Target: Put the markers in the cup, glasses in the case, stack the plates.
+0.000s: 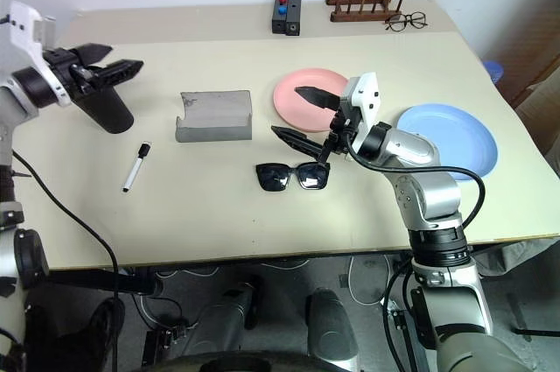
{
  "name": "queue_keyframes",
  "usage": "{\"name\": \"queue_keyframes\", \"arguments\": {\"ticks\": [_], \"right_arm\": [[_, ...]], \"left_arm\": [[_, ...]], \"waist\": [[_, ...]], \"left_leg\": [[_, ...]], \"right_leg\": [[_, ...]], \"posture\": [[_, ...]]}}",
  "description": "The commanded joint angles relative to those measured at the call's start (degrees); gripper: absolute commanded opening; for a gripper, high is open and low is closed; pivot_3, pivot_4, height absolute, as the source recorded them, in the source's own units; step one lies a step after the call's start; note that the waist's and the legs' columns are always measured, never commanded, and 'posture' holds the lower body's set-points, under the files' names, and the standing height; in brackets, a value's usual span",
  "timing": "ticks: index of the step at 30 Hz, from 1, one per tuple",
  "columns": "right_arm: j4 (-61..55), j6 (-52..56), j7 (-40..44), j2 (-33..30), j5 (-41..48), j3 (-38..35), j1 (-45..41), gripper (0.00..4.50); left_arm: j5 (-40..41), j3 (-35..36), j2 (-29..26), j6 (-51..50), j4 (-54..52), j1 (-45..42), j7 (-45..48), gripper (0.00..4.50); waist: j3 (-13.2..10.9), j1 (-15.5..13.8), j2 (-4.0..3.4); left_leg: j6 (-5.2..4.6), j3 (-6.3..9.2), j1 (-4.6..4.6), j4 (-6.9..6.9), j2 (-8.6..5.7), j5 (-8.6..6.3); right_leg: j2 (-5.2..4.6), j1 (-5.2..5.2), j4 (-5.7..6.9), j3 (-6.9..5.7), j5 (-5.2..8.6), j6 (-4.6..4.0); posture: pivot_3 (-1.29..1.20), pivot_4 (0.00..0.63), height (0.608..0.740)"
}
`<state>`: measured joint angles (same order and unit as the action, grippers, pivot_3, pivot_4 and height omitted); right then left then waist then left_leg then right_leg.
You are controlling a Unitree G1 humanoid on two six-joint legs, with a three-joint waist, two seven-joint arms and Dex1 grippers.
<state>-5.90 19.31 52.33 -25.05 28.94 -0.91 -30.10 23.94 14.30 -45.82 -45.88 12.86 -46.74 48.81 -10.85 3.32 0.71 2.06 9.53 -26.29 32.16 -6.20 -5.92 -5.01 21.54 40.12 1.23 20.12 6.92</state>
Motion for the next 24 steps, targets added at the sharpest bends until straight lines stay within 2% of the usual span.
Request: {"name": "queue_keyframes", "arguments": {"ticks": [1,6,7,12,19,24], "right_arm": [[-1.6,-0.3,0.0,0.0,1.0,-0.9,-0.6,4.50],[-1.8,-0.3,1.3,-1.3,1.0,-0.9,0.1,4.50],[-1.7,-0.2,2.3,-2.1,1.3,-1.2,0.3,4.50],[-1.8,0.5,8.2,-6.7,2.5,-0.9,2.0,4.50],[-2.7,0.5,6.3,-4.3,2.2,0.3,2.0,4.50],[-2.8,0.3,5.8,-3.8,1.8,0.6,2.1,4.50]], "left_arm": [[1.3,-1.0,-1.8,-12.2,-9.3,1.5,-5.1,4.43],[-2.3,-4.1,-3.4,-24.5,-13.7,2.3,-13.4,4.43],[-2.1,-5.9,-4.9,-25.5,-14.1,2.7,-12.3,4.43],[-1.2,-5.8,-4.7,-37.3,-9.3,0.1,-15.4,4.43],[-3.4,-12.7,-5.2,-34.2,-0.1,-1.3,-14.2,4.43],[-5.8,-16.4,-2.4,-29.1,9.0,-5.0,-14.2,4.43]], "waist": [[0.0,0.1,0.00],[0.0,0.0,-0.01],[0.0,0.0,0.00],[0.0,-0.8,0.00],[0.0,-0.8,0.00],[0.0,-1.2,0.01]], "left_leg": [[0.00,-0.02,0.00,0.00,0.00,0.00],[0.00,-0.02,0.03,-0.04,0.01,0.00],[0.00,-0.03,0.03,-0.03,0.01,0.00],[0.00,-0.05,0.03,-0.02,-0.02,-0.01],[0.01,-0.05,0.06,-0.02,-0.01,-0.01],[0.03,-0.05,0.05,-0.01,-0.02,-0.01]], "right_leg": [[-0.01,-0.01,0.00,0.01,0.00,0.00],[0.01,0.00,0.00,0.03,0.01,-0.01],[0.01,-0.01,0.00,0.03,0.01,-0.01],[-0.01,0.00,-0.01,0.04,0.01,0.00],[-0.03,-0.03,-0.01,0.03,0.01,-0.01],[-0.05,-0.04,-0.03,0.03,0.01,-0.01]], "posture": [[0.00,0.150,0.740],[0.00,0.150,0.740],[0.00,0.150,0.740],[0.00,0.150,0.740],[0.00,0.150,0.740],[0.00,0.150,0.740]]}}
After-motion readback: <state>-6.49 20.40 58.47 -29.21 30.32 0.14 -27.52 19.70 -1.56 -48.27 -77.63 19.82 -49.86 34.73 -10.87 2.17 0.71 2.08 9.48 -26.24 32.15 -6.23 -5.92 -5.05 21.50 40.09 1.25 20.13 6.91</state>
